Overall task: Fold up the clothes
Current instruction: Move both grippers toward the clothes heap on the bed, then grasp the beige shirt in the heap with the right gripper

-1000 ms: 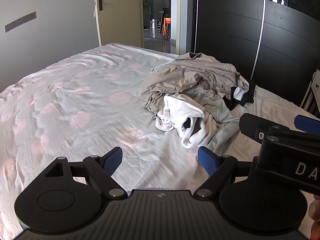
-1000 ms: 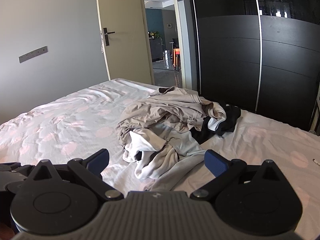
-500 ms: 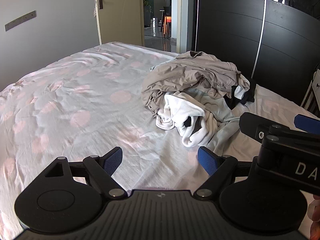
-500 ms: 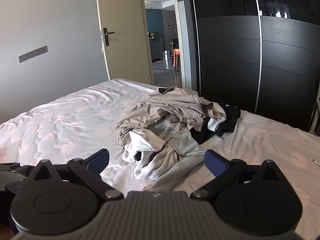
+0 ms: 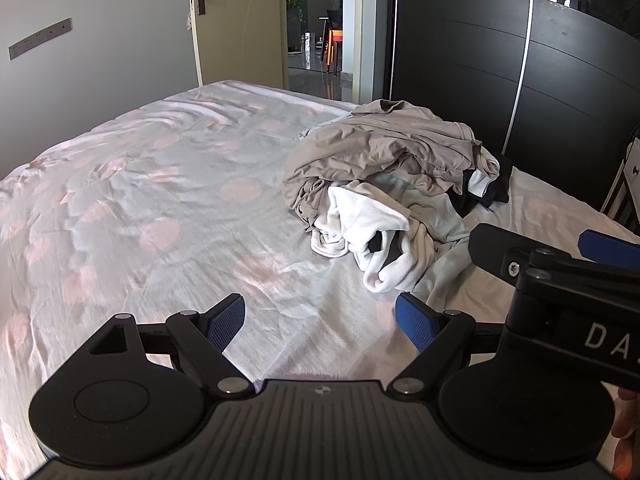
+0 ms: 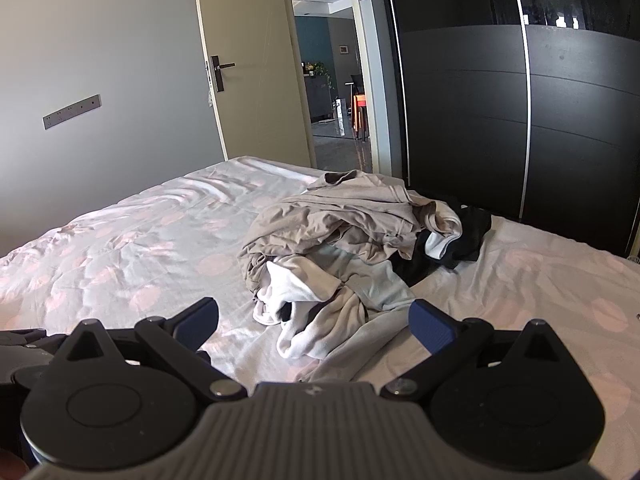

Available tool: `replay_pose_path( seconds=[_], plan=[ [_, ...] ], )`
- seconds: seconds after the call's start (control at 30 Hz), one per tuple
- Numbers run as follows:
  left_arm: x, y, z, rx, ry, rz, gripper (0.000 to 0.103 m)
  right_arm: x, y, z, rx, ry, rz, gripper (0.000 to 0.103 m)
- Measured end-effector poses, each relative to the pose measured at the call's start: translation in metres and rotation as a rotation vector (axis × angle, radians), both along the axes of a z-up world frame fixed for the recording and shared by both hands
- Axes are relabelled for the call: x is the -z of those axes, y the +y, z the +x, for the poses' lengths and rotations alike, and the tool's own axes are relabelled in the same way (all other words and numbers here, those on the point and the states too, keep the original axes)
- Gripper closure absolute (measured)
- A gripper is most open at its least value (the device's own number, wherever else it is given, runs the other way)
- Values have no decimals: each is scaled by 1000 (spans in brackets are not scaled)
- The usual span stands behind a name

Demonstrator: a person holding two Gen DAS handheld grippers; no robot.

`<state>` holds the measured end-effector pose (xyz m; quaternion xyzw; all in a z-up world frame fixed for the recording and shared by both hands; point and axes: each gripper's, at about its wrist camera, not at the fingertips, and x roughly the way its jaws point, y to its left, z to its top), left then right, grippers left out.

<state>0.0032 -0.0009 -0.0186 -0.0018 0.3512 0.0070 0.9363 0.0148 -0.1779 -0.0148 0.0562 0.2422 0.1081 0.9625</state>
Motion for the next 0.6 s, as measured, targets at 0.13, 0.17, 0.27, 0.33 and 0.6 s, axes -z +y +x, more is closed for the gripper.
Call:
replay_pose_path(
  seconds=[0.13,0.17,0.27,0.33,0.6],
  plan=[
    [-4,-2,3,47,7,7,20,-1,1,8,-42,11,14,1],
    [-5,-2,6,61,14,4,20,-2,1,10,-56,13,15,1],
    [-10,4,17,87,40,-27,20,-6,2,21,-90,10,1,1],
    [-14,14,26,84,46,-81,21,-10,0,34,-95,3,-3,1],
    [-22,55,76,45,87,-107,21,-18,-16,112,-107,-41,-42,1]
  ],
)
